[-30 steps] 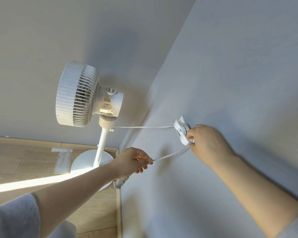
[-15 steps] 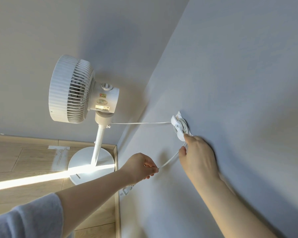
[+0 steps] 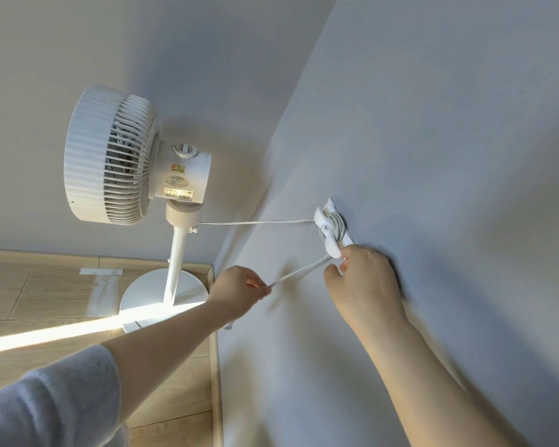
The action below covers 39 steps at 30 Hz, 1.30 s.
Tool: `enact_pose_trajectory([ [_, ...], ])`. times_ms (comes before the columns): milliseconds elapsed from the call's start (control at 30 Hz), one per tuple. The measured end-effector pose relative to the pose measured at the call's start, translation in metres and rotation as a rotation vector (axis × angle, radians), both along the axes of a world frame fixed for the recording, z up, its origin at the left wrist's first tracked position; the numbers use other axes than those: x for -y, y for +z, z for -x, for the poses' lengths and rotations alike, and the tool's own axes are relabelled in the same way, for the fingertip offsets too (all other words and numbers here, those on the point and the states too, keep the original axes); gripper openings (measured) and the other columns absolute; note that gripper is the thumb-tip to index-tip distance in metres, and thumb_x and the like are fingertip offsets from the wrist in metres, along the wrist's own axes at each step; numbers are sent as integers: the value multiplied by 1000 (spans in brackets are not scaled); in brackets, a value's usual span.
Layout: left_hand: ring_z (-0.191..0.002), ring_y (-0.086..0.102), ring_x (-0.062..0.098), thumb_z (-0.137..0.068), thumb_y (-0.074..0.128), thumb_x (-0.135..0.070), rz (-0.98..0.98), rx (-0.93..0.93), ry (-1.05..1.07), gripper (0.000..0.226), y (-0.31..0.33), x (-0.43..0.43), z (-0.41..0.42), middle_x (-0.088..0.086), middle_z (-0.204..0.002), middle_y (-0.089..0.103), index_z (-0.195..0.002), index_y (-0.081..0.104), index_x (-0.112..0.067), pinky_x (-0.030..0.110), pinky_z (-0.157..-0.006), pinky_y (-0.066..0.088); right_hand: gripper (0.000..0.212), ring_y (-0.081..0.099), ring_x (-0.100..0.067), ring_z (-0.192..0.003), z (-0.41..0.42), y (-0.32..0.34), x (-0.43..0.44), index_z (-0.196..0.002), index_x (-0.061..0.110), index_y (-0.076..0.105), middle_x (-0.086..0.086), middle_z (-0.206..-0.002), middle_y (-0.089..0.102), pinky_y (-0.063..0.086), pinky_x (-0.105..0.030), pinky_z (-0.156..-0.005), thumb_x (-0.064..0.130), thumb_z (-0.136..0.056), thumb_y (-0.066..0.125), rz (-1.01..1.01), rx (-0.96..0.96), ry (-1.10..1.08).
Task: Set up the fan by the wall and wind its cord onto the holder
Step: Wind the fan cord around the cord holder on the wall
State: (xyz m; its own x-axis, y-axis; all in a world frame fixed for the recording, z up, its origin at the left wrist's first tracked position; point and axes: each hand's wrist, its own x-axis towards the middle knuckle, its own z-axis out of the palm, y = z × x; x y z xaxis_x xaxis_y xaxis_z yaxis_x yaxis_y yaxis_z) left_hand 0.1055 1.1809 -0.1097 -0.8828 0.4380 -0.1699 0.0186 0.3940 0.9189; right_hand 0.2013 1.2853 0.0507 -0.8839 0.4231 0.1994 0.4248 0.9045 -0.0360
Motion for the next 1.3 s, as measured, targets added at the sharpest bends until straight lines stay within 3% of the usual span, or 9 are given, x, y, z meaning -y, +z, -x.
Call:
enact_pose_trajectory([
  [167,-73,67,19,-86,59,-29,118,-102,-9,17,14,-6,36,-8,-66,69,-75,65,-17,35,-67,54,18,48,-28,-66,4,4,2,-70,9,49,-7,-71,55,36,-30,-53,17,-86,50,-27,-59,45],
  [333,-74,57,22,-90,52,-36,196,-158,15,28,28,-13,65,0,-72,60,-72,56,-15,29,-59,39,25,64,-19,-89,18,10,7,-108,14,68,0,-98,71,42,-20,-71,16,-87,54,41,-162,135],
  [467,-62,58,19,-86,55,-46,231,-137,-9,38,34,-4,81,-4,-60,58,-59,57,-20,26,-54,36,28,63,-17,-95,45,13,5,-112,15,67,1,-105,69,46,-24,-81,10,-87,54,64,4,259],
  [567,-70,54,20,-86,55,-48,292,-241,14,35,38,-1,85,-4,-65,53,-71,62,-16,26,-52,31,29,60,-17,-103,71,18,0,-111,16,67,1,-111,66,45,-29,-94,7,-86,55,104,234,304],
  [633,-73,51,20,-86,56,-46,251,-284,45,34,42,1,88,-2,-70,52,-77,62,-14,26,-51,30,29,60,-19,-104,94,17,-5,-106,16,68,0,-110,65,49,-29,-86,4,-84,54,77,315,313],
  [767,-76,52,20,-86,60,-38,108,-316,49,25,46,9,96,-2,-73,55,-72,59,-17,29,-61,34,21,65,-26,-96,132,15,-7,-101,10,69,-6,-105,70,55,-34,-84,6,-81,64,-16,448,336],
  [867,-83,55,21,-87,60,-32,59,-375,24,20,48,17,101,-1,-81,57,-83,66,-14,29,-69,40,18,60,-21,-64,150,25,-7,-97,8,70,-11,-84,72,50,-25,-64,17,-81,71,39,562,311],
  [1133,-83,58,19,-82,64,-35,3,-426,34,19,55,19,116,-2,-84,61,-84,69,-17,33,-75,47,12,44,1,-26,173,25,-11,-87,5,75,8,-36,56,36,-15,-42,13,-78,72,217,689,237],
  [1300,-92,60,20,-85,62,-27,-12,-498,50,15,52,14,118,2,-95,63,-93,68,-16,33,-82,48,11,45,-7,-35,179,15,-14,-80,8,74,2,-48,57,35,-16,-44,10,-76,64,185,692,209],
])
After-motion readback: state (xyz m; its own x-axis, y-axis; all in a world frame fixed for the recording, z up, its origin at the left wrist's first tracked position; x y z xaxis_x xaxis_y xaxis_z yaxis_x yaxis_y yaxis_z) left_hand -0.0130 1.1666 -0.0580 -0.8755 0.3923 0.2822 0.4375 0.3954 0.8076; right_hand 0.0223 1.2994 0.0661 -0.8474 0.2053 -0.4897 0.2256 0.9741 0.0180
